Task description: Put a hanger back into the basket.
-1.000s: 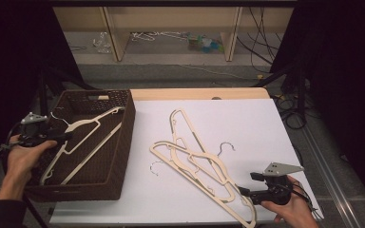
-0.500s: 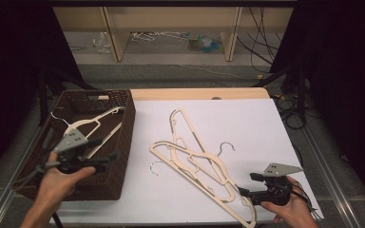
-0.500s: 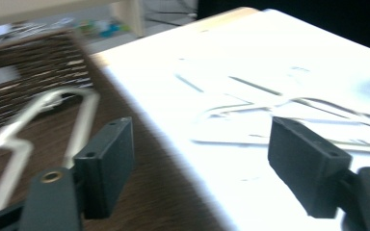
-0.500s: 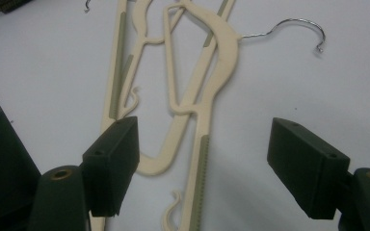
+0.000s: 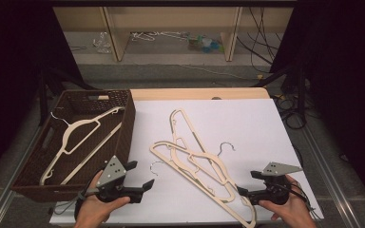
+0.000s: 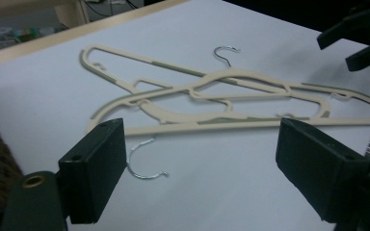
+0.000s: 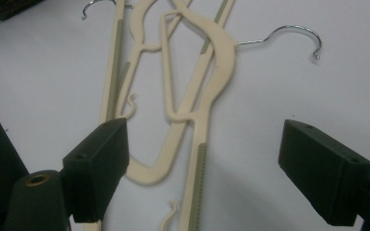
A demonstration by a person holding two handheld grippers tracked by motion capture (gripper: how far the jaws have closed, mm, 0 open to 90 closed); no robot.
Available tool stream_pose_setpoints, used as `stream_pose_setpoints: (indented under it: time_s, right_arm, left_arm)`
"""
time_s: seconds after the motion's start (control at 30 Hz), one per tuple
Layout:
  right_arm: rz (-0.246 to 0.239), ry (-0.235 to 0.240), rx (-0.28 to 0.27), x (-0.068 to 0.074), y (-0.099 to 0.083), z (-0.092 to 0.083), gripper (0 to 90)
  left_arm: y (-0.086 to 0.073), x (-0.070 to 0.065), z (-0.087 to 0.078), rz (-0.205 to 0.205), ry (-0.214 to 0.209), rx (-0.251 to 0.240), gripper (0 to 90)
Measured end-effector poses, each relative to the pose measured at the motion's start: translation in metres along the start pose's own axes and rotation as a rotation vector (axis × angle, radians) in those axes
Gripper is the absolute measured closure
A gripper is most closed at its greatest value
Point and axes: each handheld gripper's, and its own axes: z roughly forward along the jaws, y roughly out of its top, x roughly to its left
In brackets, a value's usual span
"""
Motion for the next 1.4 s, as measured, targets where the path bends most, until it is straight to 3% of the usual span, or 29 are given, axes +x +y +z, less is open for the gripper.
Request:
stream_pose_setpoints:
  time_s: [0.17,0.3,0.53,0.73,0.93,0.97,1.0,1.07,1.1,1.17,1.2,1.27,1.3,1.4]
  right_arm:
    - [0.004,-0.008,-0.005,0.0,-0.001,-0.001,19.2]
    - [0.001,-0.009,-0.005,0.0,-0.001,-0.001,19.2]
    - [-0.014,-0.028,0.004,-0.001,-0.001,0.003,20.1]
    - [-0.029,-0.03,0.062,0.0,0.002,0.014,27.0]
    - [0.008,-0.023,0.138,-0.001,0.006,0.022,40.1]
    - [-0.027,-0.019,0.176,-0.003,0.008,0.027,44.6]
    - [0.005,-0.016,0.204,0.0,0.009,0.028,45.7]
    - [-0.013,-0.015,0.215,-0.001,0.009,0.03,47.2]
    - [-0.066,-0.005,0.232,-0.002,0.01,0.037,51.2]
    - [-0.072,-0.002,0.257,0.0,0.011,0.04,53.7]
    - [-0.03,-0.006,0.295,0.004,0.013,0.039,55.4]
    - [-0.054,-0.009,0.285,0.003,0.012,0.04,57.3]
    - [-0.099,-0.018,0.295,0.001,0.011,0.042,60.1]
    - [-0.113,-0.027,0.317,0.002,0.013,0.043,62.0]
  left_arm:
    - [-0.009,-0.007,-0.001,-0.006,-0.008,-0.008,18.2]
    - [-0.011,-0.01,-0.005,-0.02,-0.008,-0.048,18.1]
    - [-0.016,-0.014,-0.003,-0.004,-0.019,-0.04,17.4]
    - [-0.02,-0.018,0.003,0.027,-0.025,-0.014,17.4]
    - [-0.02,-0.02,0.004,0.045,-0.032,-0.008,17.6]
    - [-0.02,-0.02,0.004,0.038,-0.032,-0.01,17.6]
    - [-0.02,-0.02,0.004,0.034,-0.032,-0.01,17.6]
    - [-0.02,-0.02,0.004,0.034,-0.035,-0.01,17.7]
    - [-0.021,-0.019,0.005,0.039,-0.036,-0.004,17.6]
    - [-0.022,-0.019,0.005,0.038,-0.045,-0.002,18.0]
    - [-0.022,-0.019,0.005,0.041,-0.046,-0.001,18.5]
    - [-0.022,-0.019,0.005,0.042,-0.048,-0.001,18.6]
    - [-0.022,-0.019,0.005,0.042,-0.047,0.002,18.6]
    - [-0.022,-0.019,0.006,0.052,-0.045,0.008,18.7]
